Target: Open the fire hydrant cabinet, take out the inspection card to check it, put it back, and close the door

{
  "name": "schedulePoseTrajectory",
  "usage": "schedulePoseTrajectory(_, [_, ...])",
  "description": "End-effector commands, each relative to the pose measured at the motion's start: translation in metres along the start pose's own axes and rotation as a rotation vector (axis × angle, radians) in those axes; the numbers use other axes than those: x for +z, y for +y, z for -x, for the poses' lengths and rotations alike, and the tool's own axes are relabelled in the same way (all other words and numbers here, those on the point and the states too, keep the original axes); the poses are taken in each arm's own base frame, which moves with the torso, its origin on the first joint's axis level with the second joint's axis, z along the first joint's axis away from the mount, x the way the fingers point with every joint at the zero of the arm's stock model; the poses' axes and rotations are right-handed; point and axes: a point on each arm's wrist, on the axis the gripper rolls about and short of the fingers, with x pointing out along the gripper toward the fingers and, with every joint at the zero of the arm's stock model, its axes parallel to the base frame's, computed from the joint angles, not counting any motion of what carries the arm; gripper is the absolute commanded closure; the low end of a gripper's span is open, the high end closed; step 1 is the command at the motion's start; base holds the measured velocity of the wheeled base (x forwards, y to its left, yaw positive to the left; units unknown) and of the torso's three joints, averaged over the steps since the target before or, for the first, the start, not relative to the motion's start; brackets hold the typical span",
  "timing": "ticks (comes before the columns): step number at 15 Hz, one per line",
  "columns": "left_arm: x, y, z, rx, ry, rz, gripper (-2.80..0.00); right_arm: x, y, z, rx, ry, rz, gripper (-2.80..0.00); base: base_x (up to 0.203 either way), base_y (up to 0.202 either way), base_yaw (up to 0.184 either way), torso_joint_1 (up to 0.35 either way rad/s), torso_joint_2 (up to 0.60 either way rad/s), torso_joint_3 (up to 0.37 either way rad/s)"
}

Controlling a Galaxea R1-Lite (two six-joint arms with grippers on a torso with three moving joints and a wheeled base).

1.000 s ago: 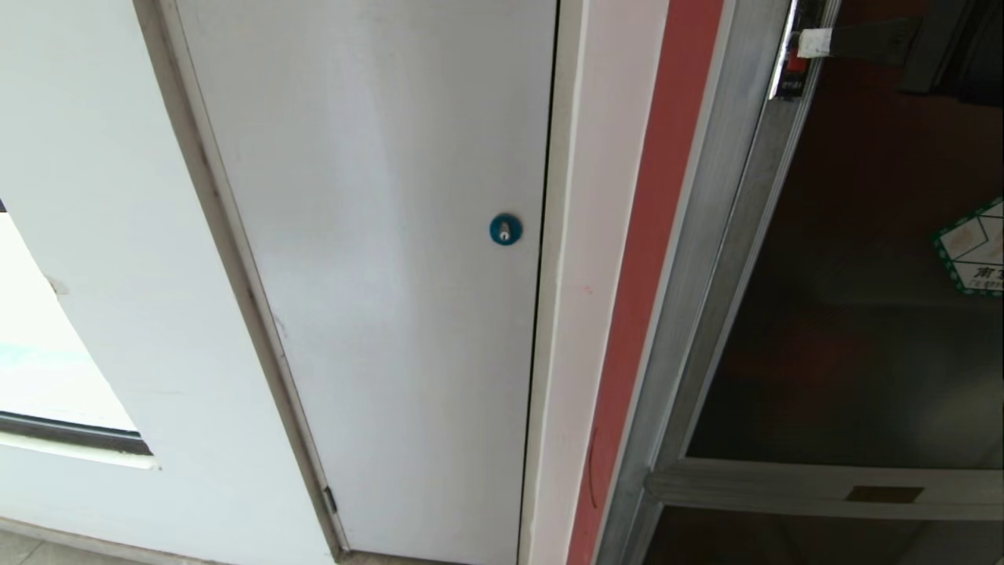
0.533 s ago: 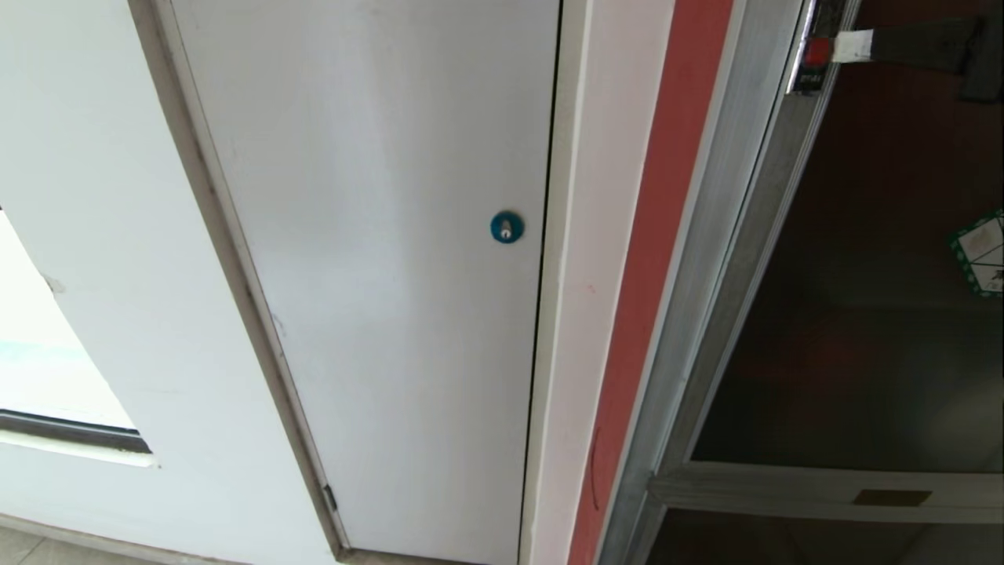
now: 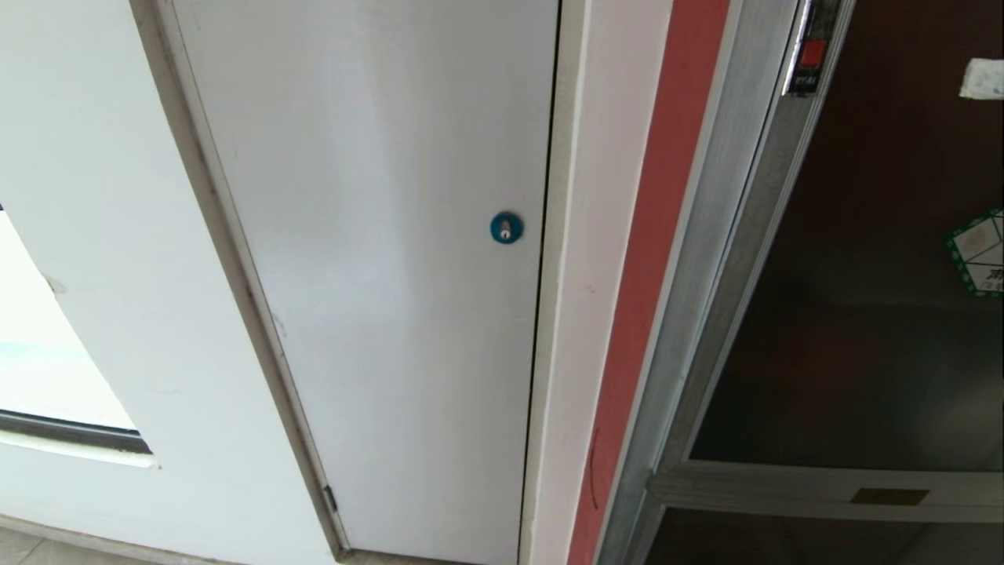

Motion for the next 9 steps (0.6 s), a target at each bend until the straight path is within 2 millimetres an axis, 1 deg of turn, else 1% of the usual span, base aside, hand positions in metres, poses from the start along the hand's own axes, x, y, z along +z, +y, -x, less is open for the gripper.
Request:
schedulePoseTrajectory(1, [-0.002,0.000,0.000,-0.001,0.005,0.000,0.00,-0.002,0.010,0.030,-0.007,-0.042,0.014,0.00,0.000,0.000,0.000,0.000,0.00,0.000])
schedulePoseTrajectory(4, [-0.002,0.000,0.000,0.001,0.005,0.000,0.00,-0.017,0.020,0.065,-0.064,-0.069,0.020,0.00,0.000,0.000,0.000,0.000,0.00,0.000])
schedulePoseTrajectory(7, [-0.002,0.000,0.000,0.001,0.007,0.000,0.00,-0.028,0.032,0.110,-0.158,-0.137,0.034,0.00,0.000,0.000,0.000,0.000,0.00,0.000])
schedulePoseTrajectory(9, [-0.002,0.000,0.000,0.001,0.005,0.000,0.00,-0.040,0.039,0.136,-0.227,-0.121,0.029,0.00,0.000,0.000,0.000,0.000,0.00,0.000])
